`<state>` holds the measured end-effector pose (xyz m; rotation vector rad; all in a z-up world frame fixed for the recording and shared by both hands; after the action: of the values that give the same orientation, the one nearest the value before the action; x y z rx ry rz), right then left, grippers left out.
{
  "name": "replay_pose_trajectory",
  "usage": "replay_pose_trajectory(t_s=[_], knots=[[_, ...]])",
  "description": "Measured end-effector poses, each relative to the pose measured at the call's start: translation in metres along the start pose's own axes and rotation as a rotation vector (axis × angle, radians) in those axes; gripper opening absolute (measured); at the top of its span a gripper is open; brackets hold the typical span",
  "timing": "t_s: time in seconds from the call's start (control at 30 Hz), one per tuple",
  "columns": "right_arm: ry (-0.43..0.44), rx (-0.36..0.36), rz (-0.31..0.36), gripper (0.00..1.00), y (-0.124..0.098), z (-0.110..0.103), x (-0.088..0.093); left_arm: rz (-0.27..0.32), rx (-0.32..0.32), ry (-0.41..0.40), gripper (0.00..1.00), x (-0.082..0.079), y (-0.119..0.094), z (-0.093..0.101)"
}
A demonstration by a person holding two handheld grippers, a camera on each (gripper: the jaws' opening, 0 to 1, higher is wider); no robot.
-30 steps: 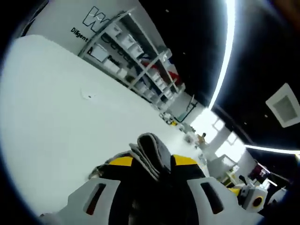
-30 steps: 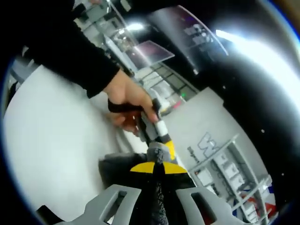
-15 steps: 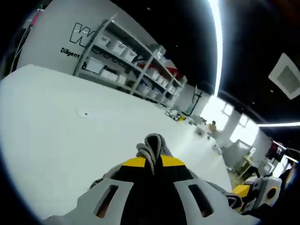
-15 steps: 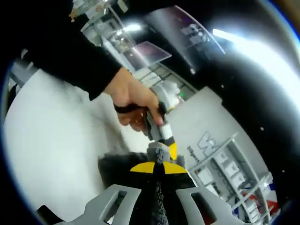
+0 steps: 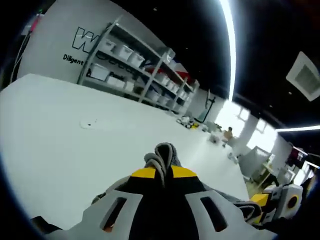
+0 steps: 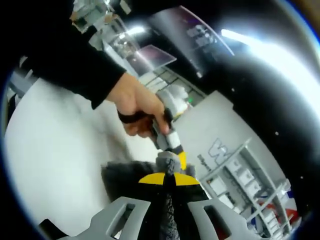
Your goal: Open the folded towel by lifting each exposed corner and separating the folded layers until the towel lies flat within the target outline without major curled edges
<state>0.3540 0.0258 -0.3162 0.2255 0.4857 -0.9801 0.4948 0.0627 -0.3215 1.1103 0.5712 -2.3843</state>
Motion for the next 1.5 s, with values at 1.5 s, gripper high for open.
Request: replay_pose_trajectory(t_s=[1.5], knots=[[0.075,0.085,-0.011,0.0,-0.023,0.034,0.012,-0.071,0.068,0.13,0.06,-0.019,0.02,0.052]])
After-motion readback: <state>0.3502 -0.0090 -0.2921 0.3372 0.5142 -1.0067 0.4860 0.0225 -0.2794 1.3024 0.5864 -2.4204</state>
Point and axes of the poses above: the point that each gripper's makers call its tool centre point, and the gripper's own axes: y roughly forward along the fingers, z roughly to its right, x roughly out of its underside, the point moved 2 cm from there along -y, roughly backward along the fingers, and after that the axes turned 9 degrees about -y, right-handed, at the moved point
